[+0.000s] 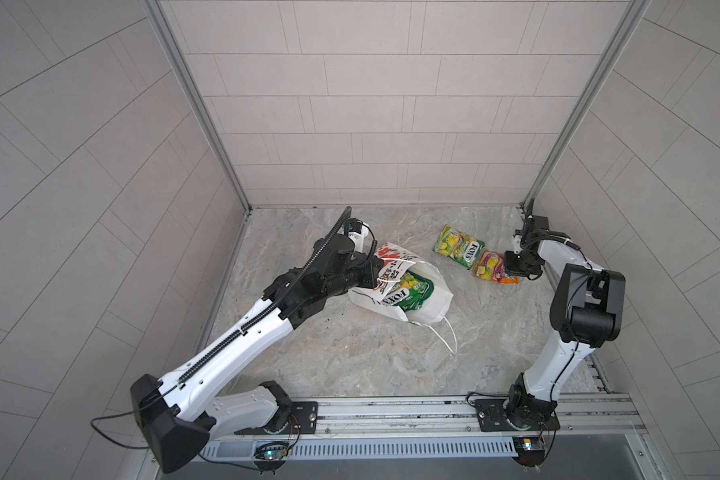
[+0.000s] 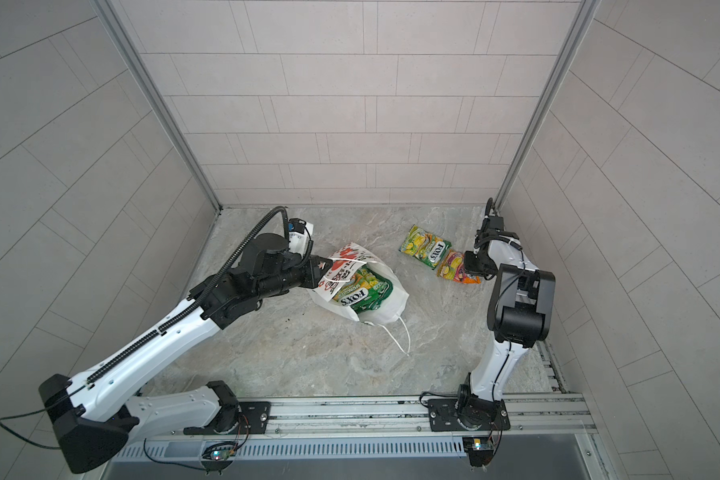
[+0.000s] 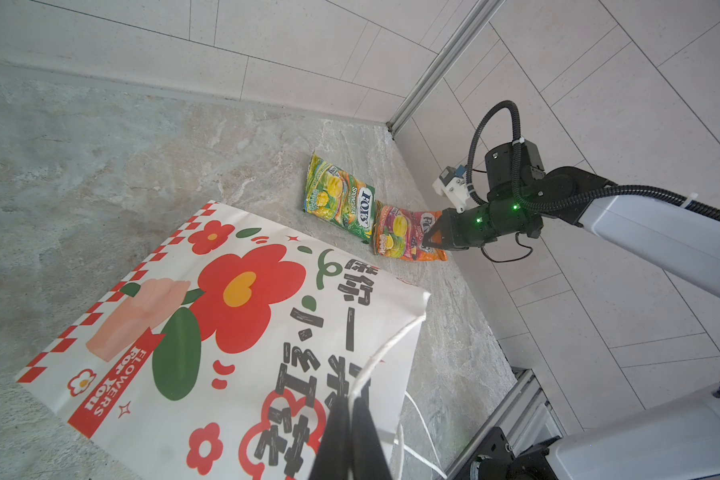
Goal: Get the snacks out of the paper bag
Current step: 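Raise the right gripper away from the placed packets, then move the right gripper back toward the bag opening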
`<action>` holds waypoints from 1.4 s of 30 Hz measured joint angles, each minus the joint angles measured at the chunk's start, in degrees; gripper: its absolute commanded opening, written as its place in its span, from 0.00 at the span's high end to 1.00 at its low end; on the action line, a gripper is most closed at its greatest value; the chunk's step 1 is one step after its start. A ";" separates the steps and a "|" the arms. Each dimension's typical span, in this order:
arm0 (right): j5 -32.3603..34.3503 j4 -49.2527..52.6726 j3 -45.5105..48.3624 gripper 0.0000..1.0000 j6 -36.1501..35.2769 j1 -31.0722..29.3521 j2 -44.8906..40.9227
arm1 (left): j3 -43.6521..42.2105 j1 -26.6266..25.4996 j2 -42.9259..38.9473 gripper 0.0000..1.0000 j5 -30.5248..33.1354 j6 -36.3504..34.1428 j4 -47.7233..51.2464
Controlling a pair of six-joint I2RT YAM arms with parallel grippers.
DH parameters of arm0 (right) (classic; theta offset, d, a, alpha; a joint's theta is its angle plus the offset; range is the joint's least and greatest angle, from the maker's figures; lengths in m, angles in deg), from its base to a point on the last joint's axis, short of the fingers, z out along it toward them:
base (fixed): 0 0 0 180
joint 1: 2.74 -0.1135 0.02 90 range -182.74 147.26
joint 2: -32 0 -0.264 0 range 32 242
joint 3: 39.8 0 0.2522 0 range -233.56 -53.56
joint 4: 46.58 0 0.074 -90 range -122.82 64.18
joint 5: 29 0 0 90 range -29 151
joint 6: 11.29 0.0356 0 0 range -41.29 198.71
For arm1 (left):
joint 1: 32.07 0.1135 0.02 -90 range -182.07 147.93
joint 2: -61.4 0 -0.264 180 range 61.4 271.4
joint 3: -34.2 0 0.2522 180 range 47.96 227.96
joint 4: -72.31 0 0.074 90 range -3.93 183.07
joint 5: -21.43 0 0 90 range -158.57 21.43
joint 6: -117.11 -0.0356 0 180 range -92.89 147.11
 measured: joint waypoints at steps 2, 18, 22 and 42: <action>-0.15 -0.50 1.20 0.61 0.52 0.02 -0.83 | 0.00 0.00 0.00 1.00 0.00 0.00 0.00; -19.47 -13.09 20.63 0.45 16.81 0.66 -30.82 | 0.00 0.00 -0.24 1.00 -2.58 -1.03 -0.07; -30.47 -23.93 28.50 0.45 24.98 -0.31 -38.23 | 0.00 0.00 -0.66 1.00 -4.09 -1.29 -0.48; -35.54 -39.56 49.03 0.52 32.28 -38.12 -59.14 | -0.02 0.00 -0.96 1.00 -8.28 -0.17 -3.17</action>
